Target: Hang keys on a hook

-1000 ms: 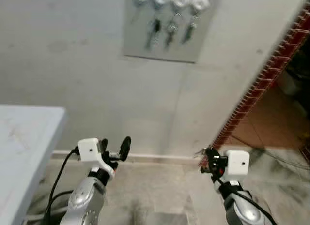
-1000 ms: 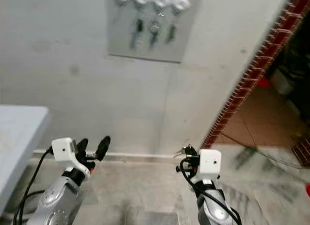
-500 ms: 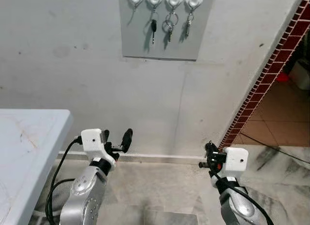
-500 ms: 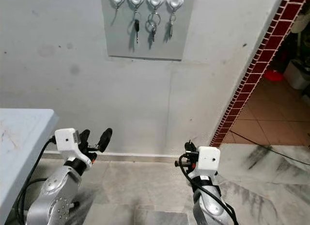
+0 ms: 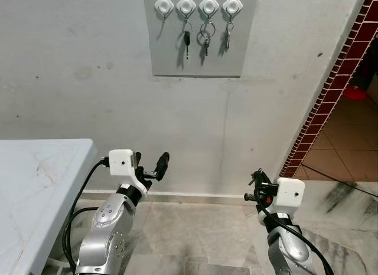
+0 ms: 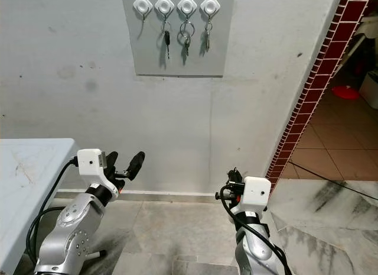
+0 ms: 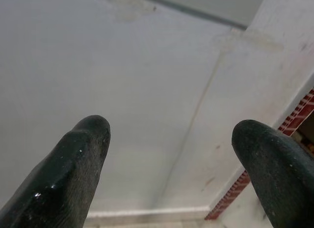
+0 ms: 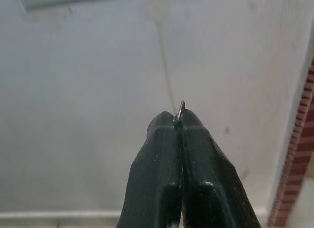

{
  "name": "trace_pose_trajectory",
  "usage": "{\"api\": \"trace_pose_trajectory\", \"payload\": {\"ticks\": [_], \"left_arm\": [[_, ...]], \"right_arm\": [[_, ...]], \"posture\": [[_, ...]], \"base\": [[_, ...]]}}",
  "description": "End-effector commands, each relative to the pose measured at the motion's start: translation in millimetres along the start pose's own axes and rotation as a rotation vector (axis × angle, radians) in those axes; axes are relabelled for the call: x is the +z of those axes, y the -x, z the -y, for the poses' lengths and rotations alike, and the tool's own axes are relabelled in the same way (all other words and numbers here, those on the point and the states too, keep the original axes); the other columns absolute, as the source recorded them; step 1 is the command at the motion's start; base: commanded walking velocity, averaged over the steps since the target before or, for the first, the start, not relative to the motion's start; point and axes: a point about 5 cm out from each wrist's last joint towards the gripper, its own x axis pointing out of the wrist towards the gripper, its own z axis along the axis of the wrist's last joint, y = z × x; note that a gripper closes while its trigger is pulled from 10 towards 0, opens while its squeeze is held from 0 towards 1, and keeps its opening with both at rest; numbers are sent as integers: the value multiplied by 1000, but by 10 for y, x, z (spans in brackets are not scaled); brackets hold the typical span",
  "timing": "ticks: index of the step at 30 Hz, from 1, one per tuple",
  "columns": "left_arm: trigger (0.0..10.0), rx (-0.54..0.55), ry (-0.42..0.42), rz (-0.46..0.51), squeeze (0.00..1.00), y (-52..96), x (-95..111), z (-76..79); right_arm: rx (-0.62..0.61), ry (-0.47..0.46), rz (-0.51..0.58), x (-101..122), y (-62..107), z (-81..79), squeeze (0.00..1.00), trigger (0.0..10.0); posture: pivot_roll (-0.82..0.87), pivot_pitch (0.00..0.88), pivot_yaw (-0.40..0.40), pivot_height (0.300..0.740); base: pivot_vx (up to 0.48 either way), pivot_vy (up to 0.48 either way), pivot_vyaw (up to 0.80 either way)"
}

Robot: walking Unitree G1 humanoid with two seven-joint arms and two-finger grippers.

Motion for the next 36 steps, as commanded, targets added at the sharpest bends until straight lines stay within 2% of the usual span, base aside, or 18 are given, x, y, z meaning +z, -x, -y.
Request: {"api": "trace_pose_trajectory", "payload": {"ticks": [1, 9, 12, 17, 21, 24, 28, 36], "left_arm": [[10000, 16, -2, 12, 0, 0, 46, -59], [10000, 38, -30, 100, 0, -19, 284, -82], [10000, 34, -46, 131, 0, -22, 379, -76], [10000, 4, -59, 148, 0, 23, 411, -39], [10000, -7, -46, 156, 0, 183, 387, 3], [10000, -15, -40, 154, 0, 250, 356, 15], [10000, 16, -47, 120, 0, 228, 308, -57], [10000, 15, -33, 139, 0, 199, 358, -79]], "right_arm": [[14, -2, 49, 112, -34, -5, 0, 10000], [85, 13, 207, 548, -166, -33, 0, 10000], [86, 24, 228, 628, -194, -11, 0, 10000], [82, 44, 216, 606, -176, 34, 0, 10000], [108, 60, 231, 636, -17, 32, 0, 10000], [107, 65, 208, 593, 40, 57, 0, 10000], [74, 81, 185, 541, 0, 123, 0, 10000], [74, 79, 199, 602, -60, 116, 0, 10000]], "posture": [[13, 15, 37, 740], [26, 10, -2, 740], [27, 9, -8, 740], [26, 12, -13, 740], [24, 13, -13, 740], [24, 13, -13, 740], [28, 11, -22, 740], [31, 0, -34, 740]], "base": [[0, 0, 0], [0, 0, 0], [0, 0, 0], [0, 0, 0], [0, 0, 0], [0, 0, 0], [0, 0, 0], [0, 0, 0]]}}
